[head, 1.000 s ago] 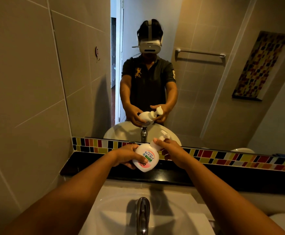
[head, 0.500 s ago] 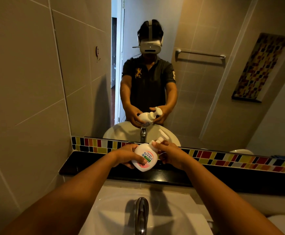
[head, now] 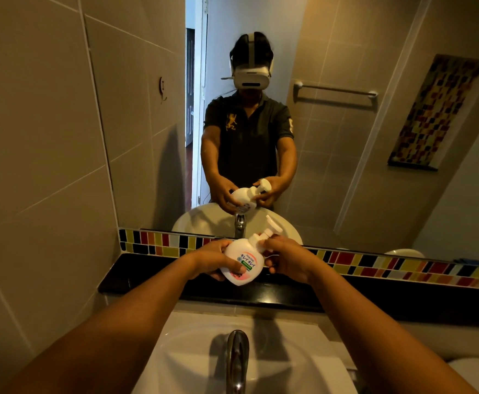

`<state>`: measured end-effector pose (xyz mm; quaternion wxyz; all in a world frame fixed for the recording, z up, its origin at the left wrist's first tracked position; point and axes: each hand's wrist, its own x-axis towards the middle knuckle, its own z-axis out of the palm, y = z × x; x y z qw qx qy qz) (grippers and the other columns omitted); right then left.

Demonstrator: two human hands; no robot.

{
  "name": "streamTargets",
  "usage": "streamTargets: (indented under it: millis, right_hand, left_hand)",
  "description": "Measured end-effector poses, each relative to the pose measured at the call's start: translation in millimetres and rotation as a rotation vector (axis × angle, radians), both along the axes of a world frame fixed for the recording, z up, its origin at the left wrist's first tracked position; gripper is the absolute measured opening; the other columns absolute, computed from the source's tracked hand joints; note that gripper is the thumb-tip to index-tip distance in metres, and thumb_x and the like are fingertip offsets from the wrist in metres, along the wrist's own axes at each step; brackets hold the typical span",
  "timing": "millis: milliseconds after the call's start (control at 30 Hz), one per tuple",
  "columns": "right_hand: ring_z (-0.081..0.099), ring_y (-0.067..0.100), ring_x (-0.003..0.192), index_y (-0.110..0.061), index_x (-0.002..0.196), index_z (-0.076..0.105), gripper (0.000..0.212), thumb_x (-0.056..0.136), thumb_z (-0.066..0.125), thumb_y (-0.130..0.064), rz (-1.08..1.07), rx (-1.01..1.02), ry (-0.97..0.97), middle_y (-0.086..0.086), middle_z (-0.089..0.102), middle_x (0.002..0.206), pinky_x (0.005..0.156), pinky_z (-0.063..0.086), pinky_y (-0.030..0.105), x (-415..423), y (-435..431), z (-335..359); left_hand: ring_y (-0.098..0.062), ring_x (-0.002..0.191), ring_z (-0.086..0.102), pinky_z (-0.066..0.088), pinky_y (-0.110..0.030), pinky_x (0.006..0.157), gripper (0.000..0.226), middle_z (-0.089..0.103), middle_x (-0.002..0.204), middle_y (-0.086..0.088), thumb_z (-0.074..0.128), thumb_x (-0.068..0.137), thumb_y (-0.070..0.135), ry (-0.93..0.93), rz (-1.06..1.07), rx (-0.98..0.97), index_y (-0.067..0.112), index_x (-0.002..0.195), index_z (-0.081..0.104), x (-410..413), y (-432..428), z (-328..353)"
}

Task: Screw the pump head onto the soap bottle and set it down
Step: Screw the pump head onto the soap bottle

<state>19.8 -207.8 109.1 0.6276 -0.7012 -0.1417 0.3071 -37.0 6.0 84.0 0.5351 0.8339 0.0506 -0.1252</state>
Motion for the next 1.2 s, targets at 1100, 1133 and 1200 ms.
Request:
streamTargets:
  millis: [1100,1133,1200]
  right_hand:
    - [0.059,0.017,0.065,-0.012,0.121,0.058,0.051,0.081,0.073,-0.041,-0.064,0.036,0.006,0.012,0.064,0.089,0.062,0.053,0.029,5,0,-11]
    - [0.059,0.017,0.067,-0.014,0.123,0.057,0.046,0.085,0.071,-0.035,-0.041,0.052,0.019,0.014,0.064,0.095,0.063,0.053,0.03,6,-1,-10]
    - [0.059,0.019,0.069,-0.012,0.123,0.056,0.038,0.087,0.068,-0.02,-0.024,0.066,0.037,0.018,0.062,0.103,0.066,0.053,0.031,6,-4,-9]
  left_hand:
    - [-0.024,0.107,0.065,0.06,-0.042,0.086,0.058,0.066,0.118,-0.003,0.081,0.074,0.018,-0.006,0.0,0.023,0.024,0.125,0.053,1,-6,2]
    - [-0.024,0.108,0.064,0.06,-0.042,0.086,0.06,0.066,0.119,-0.004,0.081,0.074,0.018,-0.008,0.003,0.024,0.023,0.127,0.053,1,-5,3]
    - [-0.024,0.109,0.064,0.06,-0.042,0.086,0.061,0.065,0.121,-0.004,0.081,0.075,0.018,-0.009,0.011,0.023,0.022,0.128,0.052,0,-4,3]
